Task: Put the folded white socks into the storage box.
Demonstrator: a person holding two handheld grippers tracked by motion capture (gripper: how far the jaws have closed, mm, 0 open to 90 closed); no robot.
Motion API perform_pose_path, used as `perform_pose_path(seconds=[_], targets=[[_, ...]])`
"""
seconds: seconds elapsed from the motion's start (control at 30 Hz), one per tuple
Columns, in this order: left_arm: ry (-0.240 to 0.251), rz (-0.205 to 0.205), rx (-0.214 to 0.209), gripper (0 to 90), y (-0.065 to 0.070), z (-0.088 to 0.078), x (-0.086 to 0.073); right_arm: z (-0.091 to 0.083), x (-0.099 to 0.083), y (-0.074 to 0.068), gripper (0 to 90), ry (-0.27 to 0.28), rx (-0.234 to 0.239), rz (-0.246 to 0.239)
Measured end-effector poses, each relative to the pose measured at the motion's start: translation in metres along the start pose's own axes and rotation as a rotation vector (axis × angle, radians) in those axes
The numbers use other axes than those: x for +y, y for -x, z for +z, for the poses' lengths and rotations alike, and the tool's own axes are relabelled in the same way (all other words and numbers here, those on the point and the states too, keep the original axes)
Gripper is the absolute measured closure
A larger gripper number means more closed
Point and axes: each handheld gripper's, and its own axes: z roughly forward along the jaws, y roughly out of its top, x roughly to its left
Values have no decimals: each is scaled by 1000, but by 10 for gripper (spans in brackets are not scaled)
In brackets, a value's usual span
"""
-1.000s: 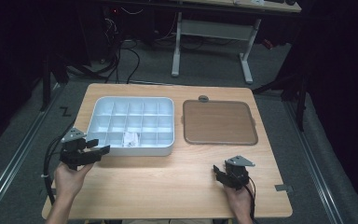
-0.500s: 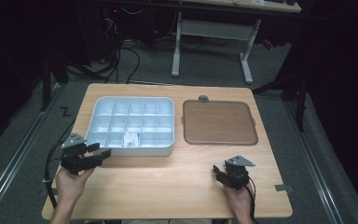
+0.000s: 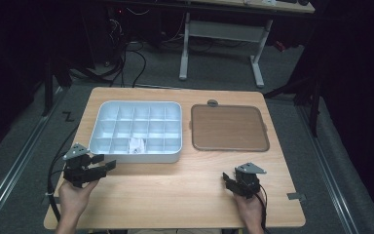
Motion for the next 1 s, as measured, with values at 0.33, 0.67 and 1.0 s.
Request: perform_pose_path(seconds=[0.33,0.67,1.0], targets=[[0,-26,2,413,-4,0,-8,0,0,0,452,0,0,0],[-7,-42,4,413,-7,1,-15,0,0,0,451,0,0,-1],[-22,-46,6,413,-9,3,-23,0,0,0,451,0,0,-1]])
